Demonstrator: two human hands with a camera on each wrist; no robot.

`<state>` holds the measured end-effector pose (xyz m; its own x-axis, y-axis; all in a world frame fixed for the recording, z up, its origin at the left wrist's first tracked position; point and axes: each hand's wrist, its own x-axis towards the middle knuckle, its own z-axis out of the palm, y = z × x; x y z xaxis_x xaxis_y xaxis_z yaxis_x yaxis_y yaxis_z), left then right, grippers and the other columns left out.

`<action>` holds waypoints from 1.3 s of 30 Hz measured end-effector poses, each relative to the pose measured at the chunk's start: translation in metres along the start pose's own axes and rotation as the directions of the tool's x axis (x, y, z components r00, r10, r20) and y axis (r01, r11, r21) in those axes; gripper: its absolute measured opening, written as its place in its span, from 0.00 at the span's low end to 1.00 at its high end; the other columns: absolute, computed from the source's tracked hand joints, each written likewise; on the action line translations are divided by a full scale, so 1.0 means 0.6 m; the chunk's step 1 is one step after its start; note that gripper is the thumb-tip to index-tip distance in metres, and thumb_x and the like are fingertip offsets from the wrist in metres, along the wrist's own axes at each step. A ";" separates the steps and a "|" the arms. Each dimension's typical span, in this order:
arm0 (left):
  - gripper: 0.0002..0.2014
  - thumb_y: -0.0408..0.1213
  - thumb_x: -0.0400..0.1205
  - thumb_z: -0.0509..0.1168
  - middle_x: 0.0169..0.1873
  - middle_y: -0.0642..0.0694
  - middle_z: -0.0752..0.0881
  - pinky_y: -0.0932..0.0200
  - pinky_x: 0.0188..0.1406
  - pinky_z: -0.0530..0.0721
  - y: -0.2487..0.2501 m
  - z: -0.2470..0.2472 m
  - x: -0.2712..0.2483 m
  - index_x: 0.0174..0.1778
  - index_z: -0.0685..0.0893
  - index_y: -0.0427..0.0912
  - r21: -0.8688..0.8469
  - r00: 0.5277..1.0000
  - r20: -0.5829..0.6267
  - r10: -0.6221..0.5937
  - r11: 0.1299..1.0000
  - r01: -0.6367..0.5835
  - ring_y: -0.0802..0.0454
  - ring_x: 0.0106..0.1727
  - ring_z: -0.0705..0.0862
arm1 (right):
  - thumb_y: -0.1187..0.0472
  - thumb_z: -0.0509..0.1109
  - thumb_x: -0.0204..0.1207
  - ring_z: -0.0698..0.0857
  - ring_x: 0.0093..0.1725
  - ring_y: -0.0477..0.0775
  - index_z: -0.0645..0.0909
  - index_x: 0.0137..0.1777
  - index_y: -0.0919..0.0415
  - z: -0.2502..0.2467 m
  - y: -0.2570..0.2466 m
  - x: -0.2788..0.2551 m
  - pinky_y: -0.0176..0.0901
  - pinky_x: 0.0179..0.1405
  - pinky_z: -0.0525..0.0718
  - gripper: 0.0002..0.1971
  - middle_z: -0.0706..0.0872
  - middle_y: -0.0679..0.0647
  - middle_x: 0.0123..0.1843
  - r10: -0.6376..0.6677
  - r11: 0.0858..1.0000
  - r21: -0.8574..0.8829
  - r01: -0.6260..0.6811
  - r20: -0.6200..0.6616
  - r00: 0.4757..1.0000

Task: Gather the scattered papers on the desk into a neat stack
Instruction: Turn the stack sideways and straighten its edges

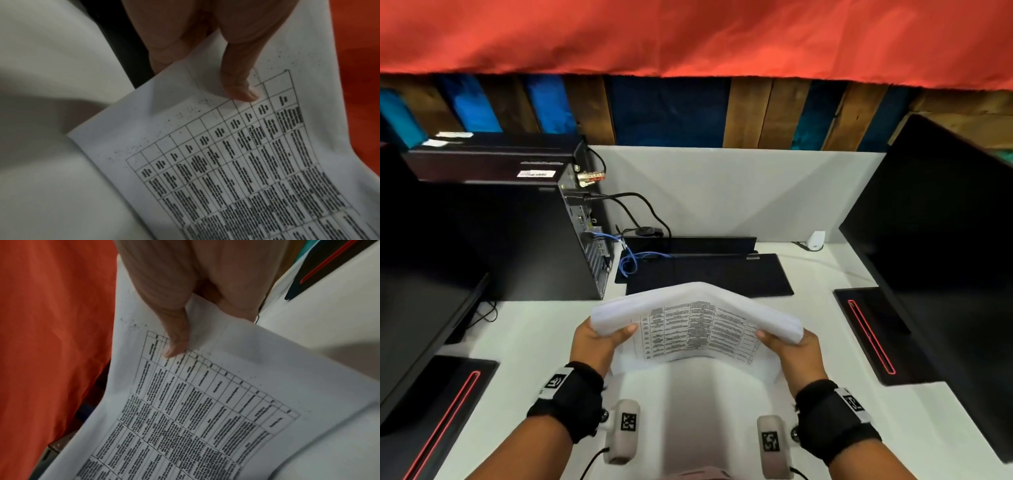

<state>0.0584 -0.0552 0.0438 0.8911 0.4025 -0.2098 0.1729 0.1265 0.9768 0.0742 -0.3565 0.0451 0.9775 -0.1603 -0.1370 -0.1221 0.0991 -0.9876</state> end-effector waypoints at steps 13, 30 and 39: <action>0.09 0.35 0.79 0.67 0.39 0.48 0.84 0.76 0.30 0.82 0.030 0.015 0.002 0.53 0.79 0.38 -0.093 0.984 -0.082 0.161 0.981 -0.168 0.58 0.38 0.84 | 0.55 0.65 0.82 0.66 0.66 0.17 0.71 0.71 0.35 0.015 -0.002 -0.019 0.13 0.58 0.70 0.21 0.68 0.53 0.71 -0.367 0.833 -0.427 0.352 0.049 0.929; 0.09 0.32 0.79 0.66 0.40 0.47 0.82 0.72 0.25 0.83 0.039 0.012 0.002 0.55 0.79 0.43 -0.165 0.990 -0.122 0.071 0.982 -0.091 0.53 0.38 0.81 | 0.56 0.73 0.75 0.66 0.64 0.18 0.78 0.69 0.42 0.026 -0.003 -0.025 0.10 0.54 0.71 0.22 0.62 0.47 0.72 -0.366 0.807 -0.476 0.348 0.059 0.929; 0.07 0.38 0.80 0.65 0.46 0.45 0.84 0.63 0.38 0.79 0.051 0.014 0.014 0.54 0.79 0.45 -0.165 0.989 -0.093 0.115 0.978 -0.129 0.53 0.44 0.82 | 0.66 0.71 0.77 0.63 0.69 0.22 0.83 0.57 0.37 0.038 -0.008 -0.032 0.08 0.55 0.68 0.20 0.57 0.41 0.75 -0.450 0.798 -0.424 0.428 0.054 0.892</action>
<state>0.0746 -0.0556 0.0721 0.8621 0.4970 -0.0994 -0.0152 0.2213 0.9751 0.0599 -0.3314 0.0545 0.9358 -0.1341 0.3261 0.2483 -0.4060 -0.8795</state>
